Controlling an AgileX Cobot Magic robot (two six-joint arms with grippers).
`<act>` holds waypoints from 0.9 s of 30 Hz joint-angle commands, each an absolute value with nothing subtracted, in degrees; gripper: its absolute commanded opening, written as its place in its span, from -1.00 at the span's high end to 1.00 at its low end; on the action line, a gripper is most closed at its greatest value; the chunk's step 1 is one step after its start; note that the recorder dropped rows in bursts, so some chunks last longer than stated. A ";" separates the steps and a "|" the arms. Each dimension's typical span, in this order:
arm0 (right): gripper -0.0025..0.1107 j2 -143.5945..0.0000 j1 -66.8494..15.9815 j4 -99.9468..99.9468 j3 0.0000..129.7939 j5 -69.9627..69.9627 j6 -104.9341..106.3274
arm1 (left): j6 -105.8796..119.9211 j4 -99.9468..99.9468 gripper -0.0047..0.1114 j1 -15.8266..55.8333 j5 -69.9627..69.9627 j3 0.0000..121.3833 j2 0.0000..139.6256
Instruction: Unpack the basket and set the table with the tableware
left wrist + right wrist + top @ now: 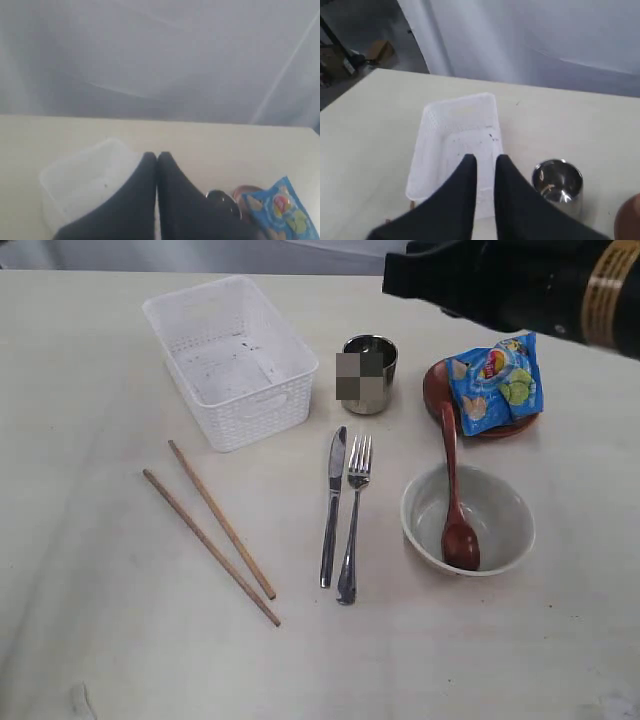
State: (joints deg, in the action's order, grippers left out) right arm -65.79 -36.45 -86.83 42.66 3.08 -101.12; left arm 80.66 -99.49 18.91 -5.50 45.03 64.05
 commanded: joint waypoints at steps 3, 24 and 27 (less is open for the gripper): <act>0.96 -63.04 -36.14 -87.34 45.58 -9.91 -101.60 | 74.77 -99.95 0.92 19.20 -5.12 49.89 70.26; 0.96 -63.07 -28.64 -99.95 49.63 -32.04 -115.89 | 31.16 -24.67 0.92 -2.22 -6.10 57.92 93.93; 0.96 -63.07 -28.64 -99.95 49.63 -32.04 -115.89 | 30.99 -22.28 0.92 -6.23 -6.10 58.82 95.73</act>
